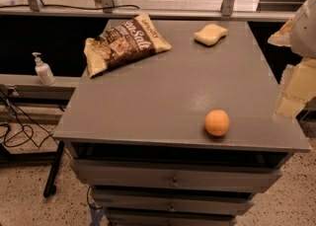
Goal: Pick brown chip bag
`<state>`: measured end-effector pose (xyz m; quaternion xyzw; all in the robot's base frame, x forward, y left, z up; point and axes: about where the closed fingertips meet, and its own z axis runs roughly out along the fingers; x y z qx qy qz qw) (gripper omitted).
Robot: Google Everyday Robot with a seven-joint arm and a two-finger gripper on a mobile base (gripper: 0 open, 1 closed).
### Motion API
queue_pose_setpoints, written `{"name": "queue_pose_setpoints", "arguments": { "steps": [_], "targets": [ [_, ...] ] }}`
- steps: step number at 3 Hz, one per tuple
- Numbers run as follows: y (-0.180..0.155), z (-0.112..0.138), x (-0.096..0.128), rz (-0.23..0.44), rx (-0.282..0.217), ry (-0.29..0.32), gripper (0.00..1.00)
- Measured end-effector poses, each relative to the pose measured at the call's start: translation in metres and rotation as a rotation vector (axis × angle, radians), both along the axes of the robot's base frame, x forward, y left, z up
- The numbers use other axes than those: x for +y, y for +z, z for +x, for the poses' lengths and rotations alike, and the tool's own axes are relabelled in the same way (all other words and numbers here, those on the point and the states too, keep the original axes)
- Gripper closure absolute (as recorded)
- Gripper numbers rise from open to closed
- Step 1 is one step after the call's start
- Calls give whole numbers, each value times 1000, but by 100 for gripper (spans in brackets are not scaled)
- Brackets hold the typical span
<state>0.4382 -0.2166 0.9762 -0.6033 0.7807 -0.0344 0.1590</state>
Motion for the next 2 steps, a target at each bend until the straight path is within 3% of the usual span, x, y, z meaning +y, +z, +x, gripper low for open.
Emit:
{"name": "queue_pose_setpoints", "arguments": {
  "steps": [1, 2],
  "targets": [
    [1, 1, 0, 3, -7, 0, 0],
    [-4, 14, 9, 75, -35, -2, 0]
  ]
}}
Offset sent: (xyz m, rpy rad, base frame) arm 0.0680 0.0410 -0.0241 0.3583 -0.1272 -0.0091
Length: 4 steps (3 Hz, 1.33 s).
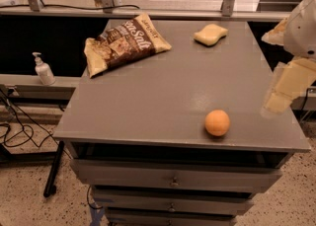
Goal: Pick brown chip bag
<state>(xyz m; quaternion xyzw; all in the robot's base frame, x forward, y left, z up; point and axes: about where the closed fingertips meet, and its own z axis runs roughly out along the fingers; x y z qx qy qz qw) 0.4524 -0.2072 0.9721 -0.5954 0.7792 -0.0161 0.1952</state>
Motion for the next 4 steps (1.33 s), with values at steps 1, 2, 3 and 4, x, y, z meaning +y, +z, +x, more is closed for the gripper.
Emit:
{"name": "queue_pose_setpoints", "arguments": {
  "steps": [1, 2, 3, 4],
  "targets": [
    [-15, 43, 36, 197, -66, 11, 0],
    [-15, 84, 80, 354, -138, 41, 0],
    [-9, 119, 129, 483, -200, 69, 0],
    [-9, 119, 129, 483, -200, 70, 0]
  ]
}}
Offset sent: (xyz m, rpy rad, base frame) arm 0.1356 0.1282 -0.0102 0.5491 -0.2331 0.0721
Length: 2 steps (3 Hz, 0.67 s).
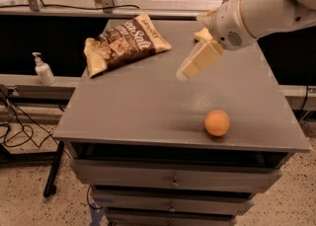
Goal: Pick brown chip bag
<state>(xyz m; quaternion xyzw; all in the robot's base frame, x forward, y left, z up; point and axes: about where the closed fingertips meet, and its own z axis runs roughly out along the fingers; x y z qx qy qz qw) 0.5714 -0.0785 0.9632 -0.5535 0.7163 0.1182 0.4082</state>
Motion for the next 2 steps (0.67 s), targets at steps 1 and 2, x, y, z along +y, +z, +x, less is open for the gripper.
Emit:
{"name": "queue_pose_setpoints", "arguments": {
  "steps": [1, 2],
  "targets": [
    [-2, 7, 14, 33, -34, 38, 0],
    [-19, 23, 50, 64, -103, 99, 0]
  ]
}}
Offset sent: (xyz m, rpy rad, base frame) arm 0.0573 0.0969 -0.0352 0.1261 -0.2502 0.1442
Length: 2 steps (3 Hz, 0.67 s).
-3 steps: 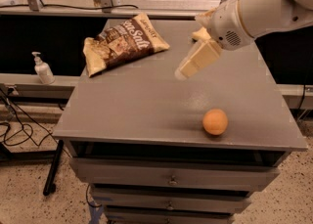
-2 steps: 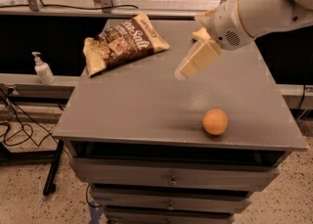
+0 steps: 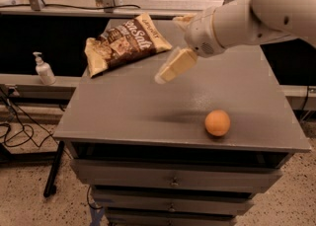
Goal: Pick brown chip bag
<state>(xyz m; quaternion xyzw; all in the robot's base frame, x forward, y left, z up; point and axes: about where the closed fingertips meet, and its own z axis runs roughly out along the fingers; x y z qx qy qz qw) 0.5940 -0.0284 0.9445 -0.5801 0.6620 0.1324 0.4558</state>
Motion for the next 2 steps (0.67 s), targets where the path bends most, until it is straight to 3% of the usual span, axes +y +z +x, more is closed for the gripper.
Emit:
{"name": "queue_pose_setpoints", "arguments": {
  "steps": [1, 2],
  "targets": [
    [-13, 32, 41, 32, -101, 39, 0],
    [-25, 70, 75, 51, -170, 41, 0]
  ]
}}
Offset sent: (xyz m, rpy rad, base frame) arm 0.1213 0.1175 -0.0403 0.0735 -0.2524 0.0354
